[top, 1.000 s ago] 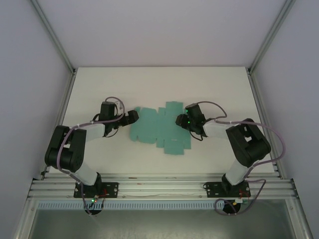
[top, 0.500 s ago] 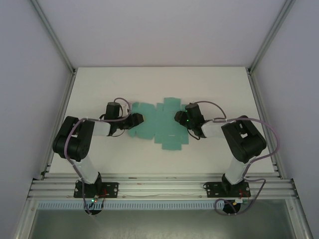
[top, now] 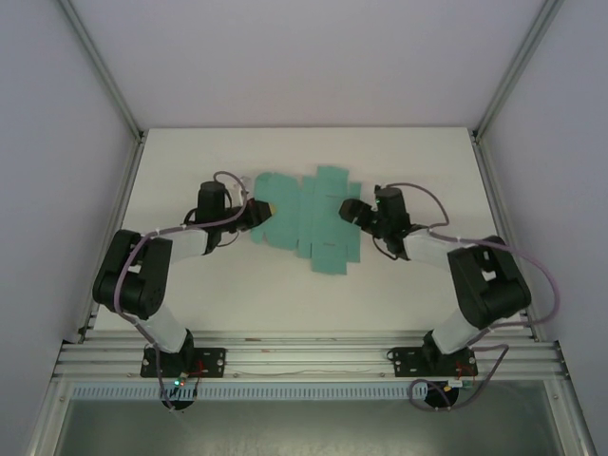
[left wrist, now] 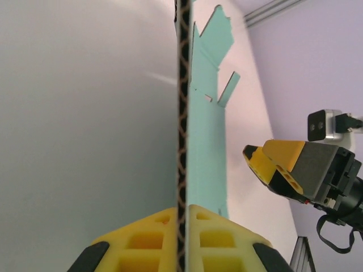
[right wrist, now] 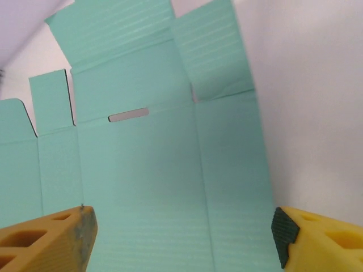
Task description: Assemble paper box
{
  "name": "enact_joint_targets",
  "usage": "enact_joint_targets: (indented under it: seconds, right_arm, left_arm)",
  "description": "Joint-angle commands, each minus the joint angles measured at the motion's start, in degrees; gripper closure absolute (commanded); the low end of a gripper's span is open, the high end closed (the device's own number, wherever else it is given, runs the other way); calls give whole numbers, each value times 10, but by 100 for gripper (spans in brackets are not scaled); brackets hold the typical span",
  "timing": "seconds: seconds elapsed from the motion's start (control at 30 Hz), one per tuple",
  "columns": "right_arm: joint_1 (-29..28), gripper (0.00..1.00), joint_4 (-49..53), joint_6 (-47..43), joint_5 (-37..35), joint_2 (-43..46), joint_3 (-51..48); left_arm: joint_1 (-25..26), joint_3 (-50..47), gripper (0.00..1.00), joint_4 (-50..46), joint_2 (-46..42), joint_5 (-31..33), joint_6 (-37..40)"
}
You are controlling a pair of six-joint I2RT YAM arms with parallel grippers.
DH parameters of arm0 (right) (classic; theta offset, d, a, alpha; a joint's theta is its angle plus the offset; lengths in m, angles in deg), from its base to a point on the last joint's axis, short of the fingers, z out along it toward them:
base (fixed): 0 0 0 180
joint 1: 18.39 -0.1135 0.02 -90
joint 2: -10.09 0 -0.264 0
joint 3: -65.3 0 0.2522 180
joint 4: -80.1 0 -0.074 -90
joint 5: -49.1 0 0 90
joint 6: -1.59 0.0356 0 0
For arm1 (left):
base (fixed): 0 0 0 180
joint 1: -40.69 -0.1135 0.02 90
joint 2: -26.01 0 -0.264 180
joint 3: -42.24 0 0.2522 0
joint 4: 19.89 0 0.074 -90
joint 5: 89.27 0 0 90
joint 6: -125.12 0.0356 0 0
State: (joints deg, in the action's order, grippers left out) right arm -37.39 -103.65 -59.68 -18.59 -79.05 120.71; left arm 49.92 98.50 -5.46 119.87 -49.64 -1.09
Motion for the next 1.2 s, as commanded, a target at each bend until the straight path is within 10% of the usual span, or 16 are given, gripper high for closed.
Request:
enact_joint_targets:
  seconds: [0.0,0.23,0.57,0.77,1.17]
  right_arm:
    - [49,10,5,-10,87,60,-8]
    - [101,13,12,-2,182,151,-10]
    - [106,44,-60,21,289,171,-1]
    - [107,83,-103,23,319,146,3]
    - [104,100,-35,-146,326,121,25]
  left_arm:
    - [-2,31,100,74,-55,-5,-8]
    - [-2,31,100,108,-135,-15,-34]
    - [-2,6,100,149,-177,-32,-86]
    - [-2,6,100,143,-176,-27,-89]
    - [-2,5,100,131,-145,-30,-91]
